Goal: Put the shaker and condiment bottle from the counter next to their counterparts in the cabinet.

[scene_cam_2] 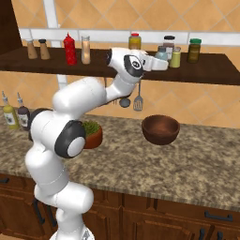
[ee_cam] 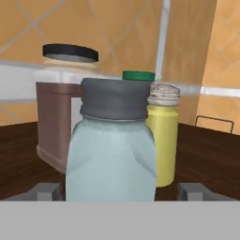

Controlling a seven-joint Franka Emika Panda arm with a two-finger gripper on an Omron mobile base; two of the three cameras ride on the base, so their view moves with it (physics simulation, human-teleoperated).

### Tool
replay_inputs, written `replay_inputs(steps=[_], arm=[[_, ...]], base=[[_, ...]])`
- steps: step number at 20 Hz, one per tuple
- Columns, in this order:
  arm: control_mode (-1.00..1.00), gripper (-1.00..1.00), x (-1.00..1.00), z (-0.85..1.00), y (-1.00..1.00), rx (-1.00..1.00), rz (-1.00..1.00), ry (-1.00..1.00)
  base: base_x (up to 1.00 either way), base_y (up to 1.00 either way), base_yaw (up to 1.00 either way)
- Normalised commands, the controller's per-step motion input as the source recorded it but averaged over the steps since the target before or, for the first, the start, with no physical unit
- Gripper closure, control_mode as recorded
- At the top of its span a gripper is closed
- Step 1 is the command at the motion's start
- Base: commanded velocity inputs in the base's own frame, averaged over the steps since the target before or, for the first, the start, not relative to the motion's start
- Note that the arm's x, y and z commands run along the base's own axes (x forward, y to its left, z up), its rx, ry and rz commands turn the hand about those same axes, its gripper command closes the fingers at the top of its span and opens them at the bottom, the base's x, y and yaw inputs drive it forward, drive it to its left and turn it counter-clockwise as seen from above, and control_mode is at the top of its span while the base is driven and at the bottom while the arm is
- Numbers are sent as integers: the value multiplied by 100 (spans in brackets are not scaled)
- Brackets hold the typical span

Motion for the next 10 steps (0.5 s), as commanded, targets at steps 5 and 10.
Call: replay_inputs(steps=[5,10], arm=[[-100,-100,-49,56,54,0,0,0],[-100,-100,-75,58,46,0,0,0]], base=[[0,0,0],[0,0,0]])
